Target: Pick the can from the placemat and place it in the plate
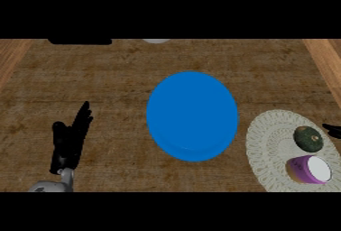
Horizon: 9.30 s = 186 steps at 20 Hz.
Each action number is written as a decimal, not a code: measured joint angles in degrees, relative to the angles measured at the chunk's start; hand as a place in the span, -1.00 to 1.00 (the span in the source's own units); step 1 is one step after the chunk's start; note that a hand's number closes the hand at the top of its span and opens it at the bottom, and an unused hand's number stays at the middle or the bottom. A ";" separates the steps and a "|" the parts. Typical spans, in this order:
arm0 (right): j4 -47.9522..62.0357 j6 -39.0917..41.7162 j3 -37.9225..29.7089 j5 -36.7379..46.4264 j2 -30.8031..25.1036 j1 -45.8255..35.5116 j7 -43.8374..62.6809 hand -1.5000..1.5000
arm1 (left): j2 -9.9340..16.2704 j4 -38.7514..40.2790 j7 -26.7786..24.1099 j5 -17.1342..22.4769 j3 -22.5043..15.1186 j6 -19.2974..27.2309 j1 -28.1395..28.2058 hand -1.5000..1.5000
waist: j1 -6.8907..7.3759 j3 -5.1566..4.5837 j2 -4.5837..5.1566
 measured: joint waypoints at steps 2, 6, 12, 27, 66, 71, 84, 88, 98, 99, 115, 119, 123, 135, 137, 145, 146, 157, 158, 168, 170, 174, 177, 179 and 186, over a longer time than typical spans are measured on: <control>0.20 -0.35 0.91 3.08 -1.60 -0.68 0.12 -1.00 | -0.16 -0.93 1.52 -0.47 -0.24 0.36 -0.25 0.00 | -0.04 -0.03 -0.03; -0.88 1.43 3.93 8.38 -4.90 -1.91 2.89 -1.00 | -0.78 -0.60 1.39 -1.15 -0.52 0.40 -0.37 0.00 | -0.03 -0.11 -0.01; -3.56 6.27 7.36 14.00 -5.97 -4.44 8.69 -1.00 | -1.30 -0.69 1.11 -1.63 0.12 -0.12 0.44 0.00 | -0.17 -0.11 -0.05; 0.90 7.75 8.42 27.80 2.94 -7.65 10.08 -1.00 | -3.13 -1.49 1.41 -4.28 3.20 -2.51 0.64 0.00 | -0.38 -0.10 -0.08; 4.41 -16.95 4.24 46.60 41.63 -20.60 44.12 1.00 | -6.75 -1.68 2.93 -8.22 5.16 -6.06 0.14 0.00 | 1.78 -0.60 -0.59; 1.02 -25.96 7.91 52.17 46.91 -27.60 62.64 1.00 | -6.94 -1.35 3.14 -8.63 4.49 -6.29 -0.70 0.00 | 2.86 -0.51 -0.83; 3.23 -32.75 25.39 66.33 48.75 -46.10 111.80 1.00 | -6.97 -0.84 2.77 -8.73 4.70 -6.54 -1.79 0.00 | 3.27 -0.26 -0.18; 6.46 -32.35 28.61 65.76 48.56 -48.57 115.46 1.00 | -7.01 -0.70 2.01 -8.66 5.00 -6.53 -0.90 0.00 | 2.61 -0.19 0.00; 16.62 -34.80 25.36 57.93 48.60 -48.91 113.85 1.00 | -7.49 -0.79 2.18 -8.60 5.67 -6.09 -1.14 0.00 | 1.44 -0.10 0.24; 17.44 -35.24 25.28 56.17 48.63 -48.47 113.28 1.00 | -7.72 -0.74 2.06 -8.72 5.60 -5.90 -1.07 0.00 | 1.41 -0.09 0.26; 20.57 -43.48 23.09 34.45 49.09 -43.49 96.78 -1.00 | -7.66 0.21 0.96 -8.96 7.17 -6.03 -0.21 0.00 | 0.06 -0.04 -0.03; 13.11 -52.72 20.61 31.26 49.10 -41.62 90.62 -1.00 | -7.38 -0.61 1.66 -8.65 7.49 -6.19 -0.14 0.00 | -0.33 0.02 -0.18; 6.00 -59.92 20.34 25.98 49.06 -35.07 83.50 -1.00 | -7.63 -1.79 2.37 -9.21 7.01 -5.76 0.56 0.00 | -0.44 0.02 -0.17; 0.97 -61.00 19.41 9.40 49.10 -22.48 58.66 -1.00 | -7.78 -3.38 2.43 -9.05 7.91 -7.31 1.84 0.00 | -0.27 -0.07 -0.05; 2.56 -62.78 21.31 7.41 49.13 -22.57 56.45 -1.00 | -8.39 -2.81 2.47 -9.60 7.72 -6.99 1.26 0.00 | -0.23 -0.07 -0.05; 6.43 -65.20 21.56 8.80 49.16 -23.94 57.71 -1.00 | -9.15 -1.69 1.55 -9.95 8.40 -7.67 1.03 0.00 | -0.26 -0.09 -0.06; 6.61 -66.05 22.09 9.07 49.16 -23.18 57.78 -1.00 | -8.93 -2.08 1.79 -10.08 8.57 -7.69 1.03 0.00 | -0.26 -0.10 -0.07; 9.05 -67.19 20.47 12.58 49.16 -21.08 59.34 -1.00 | -9.61 -1.85 2.01 -11.48 9.15 -7.49 0.37 0.00 | -0.36 -0.10 -0.08; 9.19 -66.57 19.52 12.72 48.85 -21.08 59.18 -1.00 | -9.82 -1.74 2.00 -11.71 9.01 -7.37 0.35 0.00 | -0.36 -0.09 -0.08; 4.12 -64.57 16.32 15.53 47.58 -14.10 58.93 -1.00 | -10.14 -3.82 4.54 -12.20 9.20 -7.57 0.18 0.00 | -0.45 -0.10 -0.10; 3.44 -63.68 14.93 14.78 46.74 -12.83 57.74 -1.00 | -10.15 -4.68 4.31 -12.43 9.00 -7.70 1.07 0.00 | -0.45 -0.10 -0.11; 0.47 -63.73 13.37 13.17 46.25 -8.24 54.00 -1.00 | -10.06 -3.98 3.82 -12.28 9.42 -8.09 0.91 0.00 | -0.54 -0.09 -0.11; -0.19 -63.35 11.74 12.82 46.25 -7.37 52.73 -1.00 | -9.91 -3.09 3.61 -12.01 10.02 -8.54 0.29 0.00 | -0.51 -0.09 -0.10; 0.23 -63.49 10.34 12.78 46.12 -7.39 52.40 -1.00 | -10.01 -2.92 2.75 -11.67 10.09 -9.00 0.89 0.00 | -0.48 -0.11 -0.10; -1.34 -63.58 7.60 12.02 45.87 -3.26 50.10 -1.00 | -9.60 -2.50 2.88 -11.35 10.97 -9.73 0.69 0.00 | -0.50 -0.10 -0.10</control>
